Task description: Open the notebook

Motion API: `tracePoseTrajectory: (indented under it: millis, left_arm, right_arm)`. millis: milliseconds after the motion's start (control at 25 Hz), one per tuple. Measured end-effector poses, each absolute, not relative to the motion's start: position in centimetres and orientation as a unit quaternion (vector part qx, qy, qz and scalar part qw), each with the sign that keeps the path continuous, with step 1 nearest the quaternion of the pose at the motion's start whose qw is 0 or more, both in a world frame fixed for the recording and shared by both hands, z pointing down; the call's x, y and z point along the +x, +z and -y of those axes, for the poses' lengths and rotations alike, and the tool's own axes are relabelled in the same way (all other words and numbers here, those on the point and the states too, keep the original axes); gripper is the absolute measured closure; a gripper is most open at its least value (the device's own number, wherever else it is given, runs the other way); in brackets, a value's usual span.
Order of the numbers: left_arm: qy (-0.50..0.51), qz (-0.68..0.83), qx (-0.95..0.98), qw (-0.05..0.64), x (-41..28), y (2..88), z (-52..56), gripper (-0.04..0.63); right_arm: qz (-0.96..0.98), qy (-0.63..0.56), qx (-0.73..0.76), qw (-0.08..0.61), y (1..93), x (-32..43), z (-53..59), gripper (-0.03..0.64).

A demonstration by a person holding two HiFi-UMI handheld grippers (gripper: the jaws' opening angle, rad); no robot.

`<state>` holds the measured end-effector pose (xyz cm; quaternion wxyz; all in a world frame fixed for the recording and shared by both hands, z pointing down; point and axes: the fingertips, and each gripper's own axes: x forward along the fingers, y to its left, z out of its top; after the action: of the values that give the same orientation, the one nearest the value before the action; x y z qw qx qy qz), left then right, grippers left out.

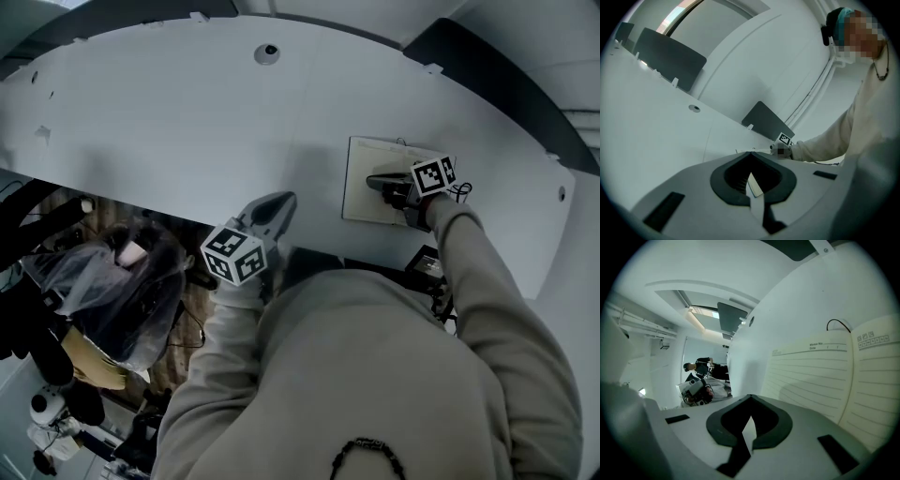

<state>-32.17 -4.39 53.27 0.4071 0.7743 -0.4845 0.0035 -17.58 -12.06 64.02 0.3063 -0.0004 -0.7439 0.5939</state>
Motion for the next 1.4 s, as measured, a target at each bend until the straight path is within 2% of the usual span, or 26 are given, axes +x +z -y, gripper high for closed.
tracePoseTrajectory:
  millis: [200,640,1400]
  left_arm:
    - [0.005,0.467,0.792,0.394,-31.5,52.0,4.0,0.598]
    - [0.024,0.426,0.809,0.406,-26.3,52.7,6.7,0.598]
    - [0.100,0.355,0.826,0.427,-11.2,54.8,6.8,0.598]
  right_arm:
    - [0.755,0.576,0.007,0.314,62.4,-17.0,11.5,0.595]
    - [0.781,0.559,-0.002,0.279,59.7,-14.1,10.7,0.595]
    - [0.751,0.619,0.107,0.203,62.4,6.8,9.4,0.595]
